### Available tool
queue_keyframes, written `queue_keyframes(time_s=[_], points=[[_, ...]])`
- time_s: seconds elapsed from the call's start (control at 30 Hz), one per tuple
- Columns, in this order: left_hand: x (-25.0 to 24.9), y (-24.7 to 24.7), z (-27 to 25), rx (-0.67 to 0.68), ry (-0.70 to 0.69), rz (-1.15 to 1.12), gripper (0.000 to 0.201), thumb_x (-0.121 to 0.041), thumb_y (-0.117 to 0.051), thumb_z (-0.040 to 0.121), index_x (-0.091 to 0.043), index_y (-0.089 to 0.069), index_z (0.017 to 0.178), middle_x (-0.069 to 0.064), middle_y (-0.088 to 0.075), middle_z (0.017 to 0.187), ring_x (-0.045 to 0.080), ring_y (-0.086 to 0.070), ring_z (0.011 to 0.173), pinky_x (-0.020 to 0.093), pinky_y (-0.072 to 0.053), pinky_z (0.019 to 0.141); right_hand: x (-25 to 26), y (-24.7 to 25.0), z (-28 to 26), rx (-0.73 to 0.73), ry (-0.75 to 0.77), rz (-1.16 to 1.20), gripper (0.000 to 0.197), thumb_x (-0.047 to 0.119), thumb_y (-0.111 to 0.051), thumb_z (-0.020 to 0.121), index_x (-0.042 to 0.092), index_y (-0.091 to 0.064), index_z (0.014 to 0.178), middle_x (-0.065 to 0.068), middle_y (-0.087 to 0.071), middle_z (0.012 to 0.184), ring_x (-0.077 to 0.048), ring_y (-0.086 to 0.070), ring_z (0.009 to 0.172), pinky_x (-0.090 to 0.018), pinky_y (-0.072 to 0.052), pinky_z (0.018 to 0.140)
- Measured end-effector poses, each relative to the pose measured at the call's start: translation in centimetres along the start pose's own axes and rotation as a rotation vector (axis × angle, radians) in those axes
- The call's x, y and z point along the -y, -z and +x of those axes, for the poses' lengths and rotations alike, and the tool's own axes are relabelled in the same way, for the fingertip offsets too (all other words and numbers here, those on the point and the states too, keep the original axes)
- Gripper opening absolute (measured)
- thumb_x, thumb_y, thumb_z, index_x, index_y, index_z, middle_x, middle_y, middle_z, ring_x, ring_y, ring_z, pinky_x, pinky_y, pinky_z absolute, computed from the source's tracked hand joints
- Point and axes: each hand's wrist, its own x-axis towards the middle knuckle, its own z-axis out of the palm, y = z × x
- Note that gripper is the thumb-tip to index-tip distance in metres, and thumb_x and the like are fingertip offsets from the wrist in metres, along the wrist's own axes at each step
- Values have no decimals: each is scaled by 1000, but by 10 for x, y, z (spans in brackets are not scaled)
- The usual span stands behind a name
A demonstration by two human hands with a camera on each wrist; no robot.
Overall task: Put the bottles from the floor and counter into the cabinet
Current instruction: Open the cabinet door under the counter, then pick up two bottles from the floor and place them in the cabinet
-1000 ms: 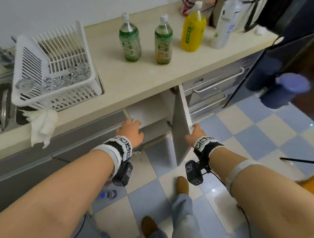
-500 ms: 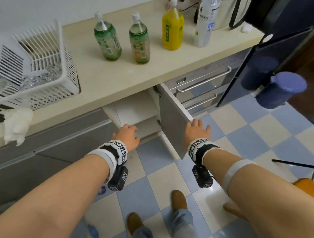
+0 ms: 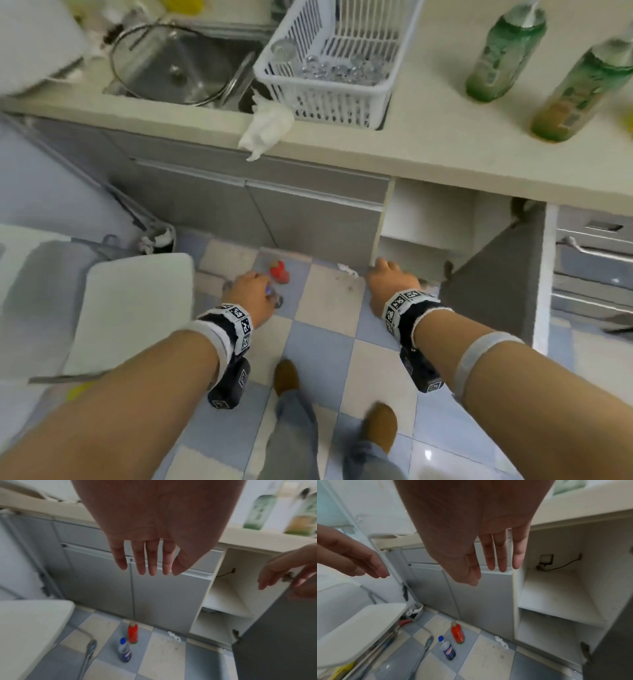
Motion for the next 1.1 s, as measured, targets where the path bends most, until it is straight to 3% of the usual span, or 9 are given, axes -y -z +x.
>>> queue_keyframes(time_s=[0.1, 0.27, 0.53, 0.67, 0.83, 0.9, 0.97, 1.03, 1.1], points=[[57, -37, 19, 39, 79, -71, 42, -26, -56, 92, -20, -55, 134, 13, -58, 135, 39, -49, 132, 47, -48, 102, 45, -23, 46, 93, 51, -73, 62, 17, -66, 82, 15, -42, 138, -12, -34, 143, -34, -38, 132, -50, -51, 92], [125, -118, 83, 99, 198, -293, 44, -24, -62, 89, -20, -51, 132, 11, -56, 131, 34, -61, 115, 48, -51, 98, 98, -86, 139, 206, 88, -28, 53, 21, -59, 86, 15, -42, 136, -10, -38, 137, -32, -43, 125, -46, -51, 91], [183, -276, 209, 135, 389, -650, 77, -27, -77, 81, -20, -35, 145, 12, -56, 129, 30, -63, 108, 43, -51, 97, 142, -222, 303, 296, -47, 366, 64, 27, -67, 83, 20, -36, 138, -11, -40, 136, -30, -61, 105, -36, -51, 91], [206, -350, 268, 64, 477, -826, 95, -29, -85, 75, -23, -28, 151, 10, -52, 138, 30, -59, 122, 43, -49, 103, 155, -285, 388, 228, -94, 536, 73, 30, -74, 79, 20, -34, 139, -11, -45, 133, -30, -62, 101, -35, -49, 86], [224, -421, 338, -21, 385, -958, 113, -31, -89, 70, -35, -18, 157, 6, -38, 155, 28, -43, 140, 49, -38, 115, 183, -336, 493, 113, 12, 644, 93, 33, -81, 72, 27, -25, 146, -10, -40, 139, -31, -62, 105, -39, -51, 91], [226, -437, 360, -93, 308, -971, 115, -33, -90, 69, -33, -18, 158, 4, -35, 159, 26, -39, 143, 49, -35, 118, 199, -348, 530, 63, 92, 677, 104, 31, -83, 68, 27, -20, 150, -11, -33, 146, -33, -53, 122, -44, -47, 102], [227, -447, 379, -127, 227, -942, 113, -33, -89, 70, -28, -19, 159, 4, -33, 161, 25, -36, 146, 49, -33, 119, 219, -354, 565, -1, 109, 711, 110, 28, -85, 67, 23, -17, 153, -11, -30, 152, -30, -39, 137, -40, -37, 111], [228, -454, 395, -132, 195, -931, 107, -30, -89, 72, -25, -26, 157, 5, -37, 160, 25, -39, 144, 47, -32, 120, 236, -359, 596, -61, 83, 768, 107, 33, -84, 62, 22, -25, 151, -10, -38, 150, -29, -44, 134, -36, -40, 105], [227, -459, 408, -160, 174, -939, 92, -26, -89, 71, -23, -40, 149, 5, -50, 149, 25, -49, 135, 46, -37, 117, 244, -365, 619, -78, 78, 752, 97, 34, -81, 59, 20, -36, 144, -9, -51, 139, -29, -54, 124, -41, -47, 102]])
